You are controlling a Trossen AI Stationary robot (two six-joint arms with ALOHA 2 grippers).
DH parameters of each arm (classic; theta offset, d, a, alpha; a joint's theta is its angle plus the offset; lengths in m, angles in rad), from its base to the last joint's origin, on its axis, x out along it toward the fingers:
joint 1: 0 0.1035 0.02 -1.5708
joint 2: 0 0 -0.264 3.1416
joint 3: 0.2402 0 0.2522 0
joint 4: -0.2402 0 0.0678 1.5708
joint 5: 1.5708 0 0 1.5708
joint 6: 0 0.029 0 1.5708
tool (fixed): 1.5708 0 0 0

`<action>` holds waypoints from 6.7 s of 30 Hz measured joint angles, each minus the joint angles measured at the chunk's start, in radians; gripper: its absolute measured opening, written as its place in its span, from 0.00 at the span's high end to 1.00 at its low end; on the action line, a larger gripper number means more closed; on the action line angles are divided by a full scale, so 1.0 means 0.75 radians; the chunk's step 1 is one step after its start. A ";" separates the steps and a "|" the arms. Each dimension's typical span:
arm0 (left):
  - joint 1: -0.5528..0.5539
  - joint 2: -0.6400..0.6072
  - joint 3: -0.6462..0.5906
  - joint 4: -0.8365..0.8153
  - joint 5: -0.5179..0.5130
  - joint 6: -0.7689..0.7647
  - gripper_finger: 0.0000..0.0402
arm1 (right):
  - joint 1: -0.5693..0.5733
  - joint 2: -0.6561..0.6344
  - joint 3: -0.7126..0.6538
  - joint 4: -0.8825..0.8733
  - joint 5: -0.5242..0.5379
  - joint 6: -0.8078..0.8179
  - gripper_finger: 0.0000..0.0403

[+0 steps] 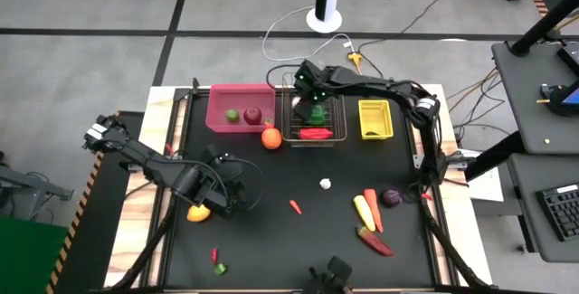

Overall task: Sort produce into baskets
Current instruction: Put the small orange chili pepper into the yellow bin

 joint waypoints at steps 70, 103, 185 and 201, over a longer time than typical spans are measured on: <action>0.098 0.337 -0.076 1.076 0.384 1.087 0.34 | 0.949 -1.131 -0.649 -0.217 0.094 0.527 0.64; 0.280 0.761 -0.015 1.223 0.725 1.327 0.55 | 0.949 -1.128 -0.681 -0.203 0.118 0.524 0.64; 0.280 0.494 -0.320 2.677 0.584 1.468 0.91 | 1.289 -1.130 -1.491 1.741 0.417 -0.178 0.60; 0.280 0.494 -0.320 2.678 0.582 1.467 0.91 | 1.289 -1.130 -1.491 1.742 0.418 -0.211 0.96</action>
